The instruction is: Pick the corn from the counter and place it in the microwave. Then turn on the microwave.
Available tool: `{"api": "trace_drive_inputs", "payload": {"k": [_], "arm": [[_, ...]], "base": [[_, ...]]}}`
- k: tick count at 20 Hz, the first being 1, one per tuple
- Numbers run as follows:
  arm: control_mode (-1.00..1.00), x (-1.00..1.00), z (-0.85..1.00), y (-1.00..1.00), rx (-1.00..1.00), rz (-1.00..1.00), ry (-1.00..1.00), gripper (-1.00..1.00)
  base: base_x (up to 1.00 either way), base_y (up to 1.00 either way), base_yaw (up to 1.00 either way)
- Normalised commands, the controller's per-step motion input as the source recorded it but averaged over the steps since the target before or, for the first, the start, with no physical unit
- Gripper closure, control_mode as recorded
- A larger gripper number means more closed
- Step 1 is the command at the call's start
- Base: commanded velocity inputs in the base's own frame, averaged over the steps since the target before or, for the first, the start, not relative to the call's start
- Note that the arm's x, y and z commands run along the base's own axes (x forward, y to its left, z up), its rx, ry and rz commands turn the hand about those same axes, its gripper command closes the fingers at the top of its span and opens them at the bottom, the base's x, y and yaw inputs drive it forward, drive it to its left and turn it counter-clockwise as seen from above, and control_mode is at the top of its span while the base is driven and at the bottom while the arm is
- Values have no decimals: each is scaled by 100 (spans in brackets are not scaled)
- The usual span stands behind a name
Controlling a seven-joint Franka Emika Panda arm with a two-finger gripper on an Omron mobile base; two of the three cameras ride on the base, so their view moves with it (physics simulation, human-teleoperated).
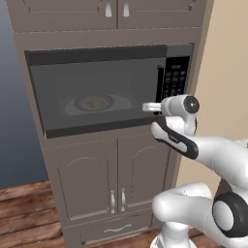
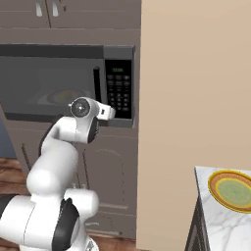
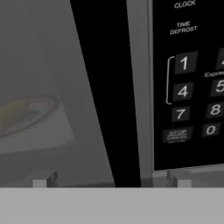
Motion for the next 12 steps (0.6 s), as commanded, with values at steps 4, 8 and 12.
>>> {"api": "trace_drive_inputs", "payload": {"k": [4, 8, 12], "arm": [[-100, -7, 0, 7, 0, -4, 5, -100], [-100, -13, 4, 4, 0, -3, 5, -100], [-100, -17, 13, 0, 0, -3, 2, -100]], "base": [[0, 0, 0], [0, 0, 0], [0, 0, 0]]}}
